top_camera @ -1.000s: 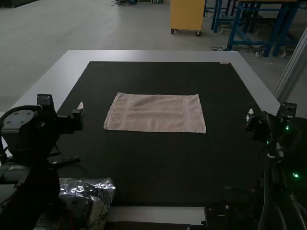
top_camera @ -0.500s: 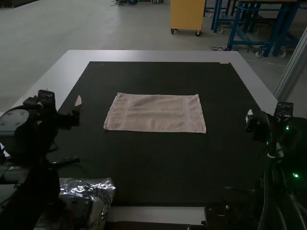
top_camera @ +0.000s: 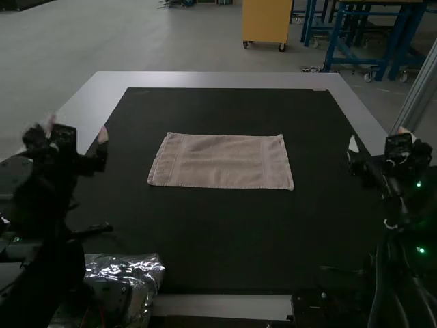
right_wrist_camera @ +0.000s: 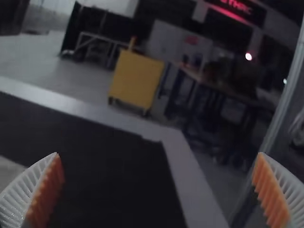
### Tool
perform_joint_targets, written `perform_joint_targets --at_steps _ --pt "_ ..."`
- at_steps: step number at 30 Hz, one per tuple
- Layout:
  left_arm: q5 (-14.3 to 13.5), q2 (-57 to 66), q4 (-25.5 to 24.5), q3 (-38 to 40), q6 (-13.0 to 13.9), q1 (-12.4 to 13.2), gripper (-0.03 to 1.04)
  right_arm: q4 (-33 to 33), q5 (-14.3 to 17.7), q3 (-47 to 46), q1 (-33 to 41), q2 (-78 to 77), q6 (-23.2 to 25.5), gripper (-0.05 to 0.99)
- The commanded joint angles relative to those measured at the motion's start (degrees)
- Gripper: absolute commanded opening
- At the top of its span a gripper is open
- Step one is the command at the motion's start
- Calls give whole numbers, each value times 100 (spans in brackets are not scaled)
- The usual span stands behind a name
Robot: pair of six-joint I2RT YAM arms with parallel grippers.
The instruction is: Fold the towel.
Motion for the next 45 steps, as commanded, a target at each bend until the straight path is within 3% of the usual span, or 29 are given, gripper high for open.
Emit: perform_joint_targets --at_steps 1,4,7,11,13,14,20,24,28,35,40,45 --pt "-281 -3 250 111 130 26 95 318 -260 131 -5 -10 132 91" --pt "-193 181 -84 630 130 -1 96 283 -251 693 -31 298 528 91" --pt "-184 867 -110 1148 51 -27 96 169 -207 1423 -57 1230 1134 91" --pt "-167 2616 -567 2097 -802 -89 96 -420 -207 2513 -110 2812 1776 91" --pt "132 3723 -1042 2651 -1347 -115 96 -833 -295 2979 -101 3567 1978 91" --pt "255 4251 -1306 2924 -1461 -115 96 -1088 -339 3198 -84 3928 2084 91" --pt "334 6545 -1886 3899 -1593 -124 96 -2283 -691 3814 101 5782 2215 91" --pt "835 7380 -2044 4128 -1830 -124 96 -2486 -699 3866 364 6679 2215 91" --pt "1292 7951 -2141 4330 -2067 -317 96 -2442 -787 3875 619 7127 2215 91" --pt "1292 8883 -1815 4637 -2094 -765 96 -1826 -770 4007 1199 7918 2215 90" --pt "1231 9454 -1578 4989 -2138 -836 96 -1053 -409 4148 1577 8305 2215 91" --pt "967 10008 -1297 5341 -2146 -800 96 -833 -392 4446 1806 9087 2189 91"
